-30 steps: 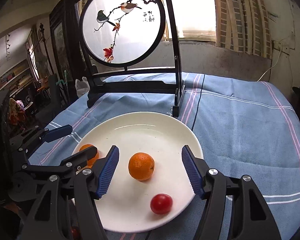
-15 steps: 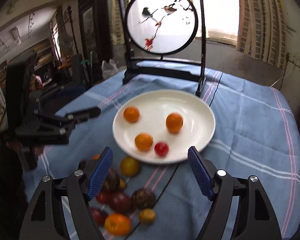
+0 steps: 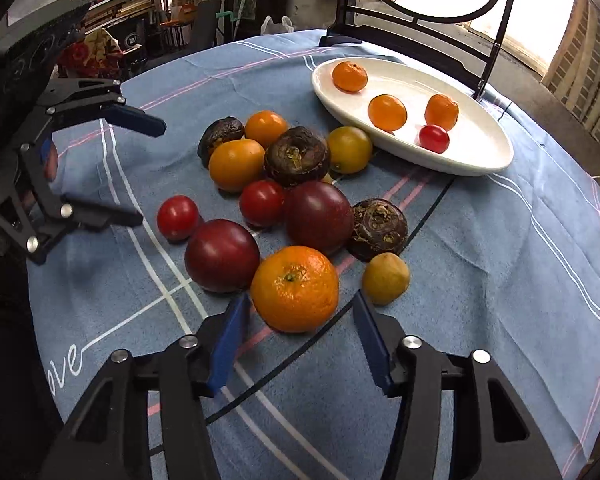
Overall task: Organize fruits
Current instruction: 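Grasp a red tomato with the left gripper while the right gripper grasps an orange, then lower the red tomato and orange onto the plate and open both grippers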
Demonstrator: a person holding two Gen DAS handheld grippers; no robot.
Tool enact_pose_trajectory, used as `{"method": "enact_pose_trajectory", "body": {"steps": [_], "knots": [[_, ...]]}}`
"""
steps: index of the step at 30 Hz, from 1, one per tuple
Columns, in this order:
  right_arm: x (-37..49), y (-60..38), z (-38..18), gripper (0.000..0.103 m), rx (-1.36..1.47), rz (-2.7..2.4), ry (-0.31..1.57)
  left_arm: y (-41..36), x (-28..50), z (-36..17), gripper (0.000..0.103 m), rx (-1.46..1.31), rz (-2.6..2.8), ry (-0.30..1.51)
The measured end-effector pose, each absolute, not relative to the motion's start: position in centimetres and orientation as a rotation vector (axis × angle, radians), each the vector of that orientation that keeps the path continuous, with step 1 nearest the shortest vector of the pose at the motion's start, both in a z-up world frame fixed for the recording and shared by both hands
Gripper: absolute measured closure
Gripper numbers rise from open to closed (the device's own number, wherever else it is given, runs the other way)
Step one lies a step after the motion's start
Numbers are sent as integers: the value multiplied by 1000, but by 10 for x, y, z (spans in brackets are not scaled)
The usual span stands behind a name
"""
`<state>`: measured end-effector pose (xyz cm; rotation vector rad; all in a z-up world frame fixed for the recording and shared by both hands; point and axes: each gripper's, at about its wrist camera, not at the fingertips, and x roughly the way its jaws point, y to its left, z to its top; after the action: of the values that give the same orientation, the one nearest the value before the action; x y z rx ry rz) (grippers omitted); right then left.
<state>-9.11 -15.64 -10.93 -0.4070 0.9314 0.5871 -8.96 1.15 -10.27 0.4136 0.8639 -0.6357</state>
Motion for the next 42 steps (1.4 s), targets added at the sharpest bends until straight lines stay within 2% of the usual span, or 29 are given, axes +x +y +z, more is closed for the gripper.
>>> {"method": "enact_pose_trajectory", "body": {"steps": [4, 7, 9, 11, 12, 16, 21, 31, 36, 42], "knots": [[-96, -164, -104, 60, -395, 577, 922, -6, -87, -111, 22, 423, -685, 878], [-98, -175, -97, 60, -360, 556, 912, -15, -80, -115, 38, 413, -701, 895], [-101, -181, -93, 60, -345, 546, 906, -17, -74, -116, 59, 390, -715, 925], [-101, -185, -92, 60, -335, 538, 903, -19, -73, -117, 65, 384, -721, 933], [-101, -186, -92, 60, -327, 536, 903, -20, -74, -117, 73, 384, -731, 933], [-101, -191, -82, 60, -307, 532, 866, -19, -81, -110, 75, 398, -738, 903], [-97, -192, -56, 60, -283, 527, 774, -11, -73, -71, 75, 372, -662, 770], [-39, -193, 16, 60, -158, 455, 545, -25, 8, 10, 75, 246, -378, 497], [7, -192, 30, 60, -82, 433, 503, -37, 58, 19, 74, 181, -299, 500], [50, -185, 29, 60, -23, 421, 511, -41, 99, 3, 74, 152, -247, 537]]}}
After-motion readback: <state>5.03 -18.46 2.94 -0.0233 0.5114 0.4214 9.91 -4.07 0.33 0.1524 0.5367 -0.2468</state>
